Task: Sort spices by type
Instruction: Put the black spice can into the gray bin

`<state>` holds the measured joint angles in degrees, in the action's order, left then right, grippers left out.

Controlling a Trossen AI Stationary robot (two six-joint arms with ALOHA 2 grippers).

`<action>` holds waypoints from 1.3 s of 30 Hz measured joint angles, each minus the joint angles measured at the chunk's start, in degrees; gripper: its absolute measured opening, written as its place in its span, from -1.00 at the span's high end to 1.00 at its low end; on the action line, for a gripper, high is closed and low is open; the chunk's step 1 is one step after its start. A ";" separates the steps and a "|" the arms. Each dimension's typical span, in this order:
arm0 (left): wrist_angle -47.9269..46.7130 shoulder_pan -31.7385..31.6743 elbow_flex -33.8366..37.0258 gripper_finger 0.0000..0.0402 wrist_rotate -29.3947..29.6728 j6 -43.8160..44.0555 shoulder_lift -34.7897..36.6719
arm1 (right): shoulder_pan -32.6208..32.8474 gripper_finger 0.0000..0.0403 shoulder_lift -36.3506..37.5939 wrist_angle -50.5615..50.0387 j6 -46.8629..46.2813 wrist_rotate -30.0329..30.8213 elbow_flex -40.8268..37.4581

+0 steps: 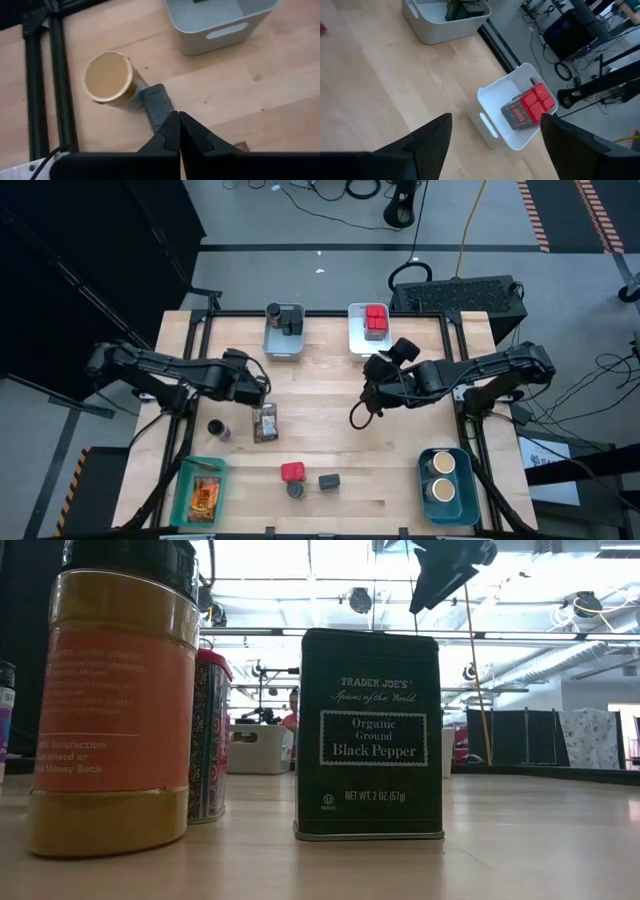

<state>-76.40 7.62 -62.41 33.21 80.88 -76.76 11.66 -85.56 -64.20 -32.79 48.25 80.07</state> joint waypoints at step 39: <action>4.44 -4.69 7.52 -0.13 -5.22 5.62 -6.40 | -1.38 -0.42 0.00 -9.36 -5.58 1.29 -0.09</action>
<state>-71.96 2.93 -54.89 27.99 86.50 -83.15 10.28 -85.56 -73.56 -38.37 49.54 79.99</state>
